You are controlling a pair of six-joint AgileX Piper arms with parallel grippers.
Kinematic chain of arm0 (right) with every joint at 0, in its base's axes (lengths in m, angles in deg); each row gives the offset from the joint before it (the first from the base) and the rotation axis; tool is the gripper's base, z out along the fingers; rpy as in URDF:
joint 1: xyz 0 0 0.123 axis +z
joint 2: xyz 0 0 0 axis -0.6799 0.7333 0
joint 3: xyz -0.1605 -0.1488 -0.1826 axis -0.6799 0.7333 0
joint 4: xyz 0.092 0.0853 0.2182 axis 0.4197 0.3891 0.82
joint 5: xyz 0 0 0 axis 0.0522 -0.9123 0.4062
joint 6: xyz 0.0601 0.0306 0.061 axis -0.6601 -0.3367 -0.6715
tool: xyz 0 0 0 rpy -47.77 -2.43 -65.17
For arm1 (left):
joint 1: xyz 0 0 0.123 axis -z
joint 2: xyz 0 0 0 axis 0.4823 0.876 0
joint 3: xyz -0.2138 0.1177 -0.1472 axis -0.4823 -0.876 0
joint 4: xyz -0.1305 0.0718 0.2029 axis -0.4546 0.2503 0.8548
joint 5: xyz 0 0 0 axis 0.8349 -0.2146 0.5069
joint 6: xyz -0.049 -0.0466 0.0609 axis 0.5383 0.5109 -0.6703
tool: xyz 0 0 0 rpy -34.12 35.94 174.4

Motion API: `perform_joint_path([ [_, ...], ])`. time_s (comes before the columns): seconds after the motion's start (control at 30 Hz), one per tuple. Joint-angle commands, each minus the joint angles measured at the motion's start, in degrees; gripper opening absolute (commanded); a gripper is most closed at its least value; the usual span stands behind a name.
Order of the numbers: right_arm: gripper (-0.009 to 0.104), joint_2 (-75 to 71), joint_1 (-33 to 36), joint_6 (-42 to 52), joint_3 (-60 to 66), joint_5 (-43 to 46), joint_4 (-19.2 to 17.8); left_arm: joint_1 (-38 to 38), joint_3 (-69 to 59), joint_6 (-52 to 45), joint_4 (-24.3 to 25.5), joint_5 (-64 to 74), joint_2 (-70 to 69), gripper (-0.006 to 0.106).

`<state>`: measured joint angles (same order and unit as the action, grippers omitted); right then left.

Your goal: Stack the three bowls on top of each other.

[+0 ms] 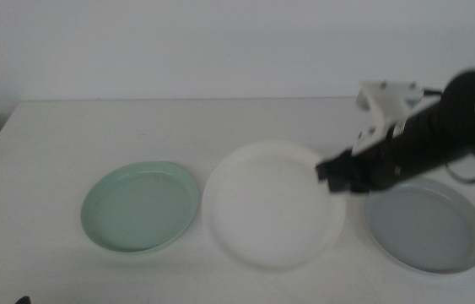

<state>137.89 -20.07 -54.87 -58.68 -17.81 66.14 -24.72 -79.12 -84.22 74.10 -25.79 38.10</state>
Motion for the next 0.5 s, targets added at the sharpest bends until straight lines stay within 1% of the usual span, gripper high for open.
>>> perform_joint_path([
  [0.0, -0.001, -3.87, 2.56, -0.1, 2.72, 5.6, 1.16, -0.09, 0.24, 0.54, -0.24, -3.9, -0.74, 0.086],
  [0.13, -0.001, -3.59, 6.33, -0.14, 7.63, 9.79, 2.91, -0.09, 0.24, 0.54, -0.24, -3.9, -0.74, 0.086],
  [0.27, -0.001, -2.48, 7.19, -0.14, 10.6, 13.28, 4.26, -0.09, 0.24, 0.54, -0.24, -3.9, -0.74, 0.086],
  [0.47, -0.001, 1.0, 7.19, -0.14, 11.1, 12.58, 4.93, -0.09, 0.24, 0.54, -0.24, -3.9, -0.74, 0.086],
])
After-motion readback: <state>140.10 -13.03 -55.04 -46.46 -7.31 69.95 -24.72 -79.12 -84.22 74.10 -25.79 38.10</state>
